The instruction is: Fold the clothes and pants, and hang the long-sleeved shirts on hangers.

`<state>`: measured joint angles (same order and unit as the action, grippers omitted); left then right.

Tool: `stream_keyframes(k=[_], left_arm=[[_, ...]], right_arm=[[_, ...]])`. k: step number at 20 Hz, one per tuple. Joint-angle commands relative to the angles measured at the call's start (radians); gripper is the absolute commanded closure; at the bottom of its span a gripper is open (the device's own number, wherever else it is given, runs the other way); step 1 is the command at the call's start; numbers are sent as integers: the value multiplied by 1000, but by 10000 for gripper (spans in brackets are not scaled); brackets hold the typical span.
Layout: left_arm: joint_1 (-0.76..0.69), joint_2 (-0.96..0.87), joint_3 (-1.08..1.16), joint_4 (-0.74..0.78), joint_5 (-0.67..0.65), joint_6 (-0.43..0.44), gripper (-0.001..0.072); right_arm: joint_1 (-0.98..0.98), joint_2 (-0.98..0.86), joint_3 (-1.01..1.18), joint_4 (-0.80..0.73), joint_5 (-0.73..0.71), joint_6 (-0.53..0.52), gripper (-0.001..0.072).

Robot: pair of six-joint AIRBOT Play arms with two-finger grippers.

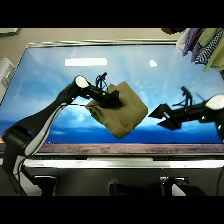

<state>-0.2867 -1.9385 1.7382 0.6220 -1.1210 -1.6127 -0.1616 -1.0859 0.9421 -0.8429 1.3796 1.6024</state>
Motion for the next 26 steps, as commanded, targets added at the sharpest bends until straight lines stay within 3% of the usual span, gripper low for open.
stream_keyframes(k=[1,7,12,14,20,26], left_arm=[[7,-105,0,-84,62,-56,679],[3,-128,0,-26,149,-178,679],[9,-107,0,-28,140,-155,678],[19,-77,0,-29,126,-137,677],[76,43,0,-50,27,-50,676],[140,136,0,-50,-14,-44,676]], right_arm=[[-9,47,-224,214,-159,-104,17],[111,42,-343,265,-454,-110,12],[234,-79,-344,272,-700,-49,12],[236,-131,-344,320,-722,-72,11],[236,-220,-344,637,-718,-309,12],[236,-222,-344,673,-709,-327,13]])
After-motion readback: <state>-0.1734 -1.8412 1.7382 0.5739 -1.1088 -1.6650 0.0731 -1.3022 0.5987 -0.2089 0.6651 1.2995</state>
